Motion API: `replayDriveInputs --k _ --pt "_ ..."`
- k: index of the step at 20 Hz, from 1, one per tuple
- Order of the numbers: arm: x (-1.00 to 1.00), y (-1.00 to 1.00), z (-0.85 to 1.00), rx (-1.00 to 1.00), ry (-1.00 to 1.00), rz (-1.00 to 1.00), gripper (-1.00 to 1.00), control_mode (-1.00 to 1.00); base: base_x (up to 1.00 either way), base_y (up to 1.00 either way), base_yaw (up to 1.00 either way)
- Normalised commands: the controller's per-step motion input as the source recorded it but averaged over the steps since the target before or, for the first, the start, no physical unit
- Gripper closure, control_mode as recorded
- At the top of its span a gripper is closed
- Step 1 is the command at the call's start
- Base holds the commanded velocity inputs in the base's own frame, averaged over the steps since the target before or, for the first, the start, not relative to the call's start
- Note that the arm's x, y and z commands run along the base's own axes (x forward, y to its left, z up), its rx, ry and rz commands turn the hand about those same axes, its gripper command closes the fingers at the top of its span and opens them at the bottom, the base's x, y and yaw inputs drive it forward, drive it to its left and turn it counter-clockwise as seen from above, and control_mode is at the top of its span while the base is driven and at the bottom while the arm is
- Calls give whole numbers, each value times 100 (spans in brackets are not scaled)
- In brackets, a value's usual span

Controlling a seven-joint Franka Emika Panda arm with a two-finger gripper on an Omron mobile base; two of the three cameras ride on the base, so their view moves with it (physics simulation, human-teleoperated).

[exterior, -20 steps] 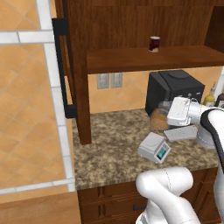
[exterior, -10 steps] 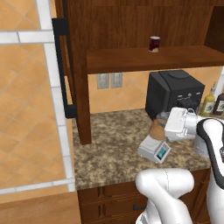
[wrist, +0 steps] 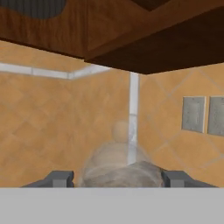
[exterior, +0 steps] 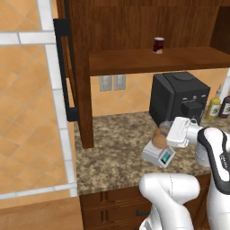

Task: Pick the honey bottle and place it on the digital scale for weighing, and close the cabinet.

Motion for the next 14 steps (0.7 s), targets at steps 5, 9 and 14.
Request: replayDriveInputs --k 5,9,14 --pt "28 -32 -27 0 0 0 100 -100 0 0 0" --pt "20 -22 -10 0 0 0 100 -100 0 0 0" --pt "26 -2 -15 0 0 0 100 -100 0 0 0"
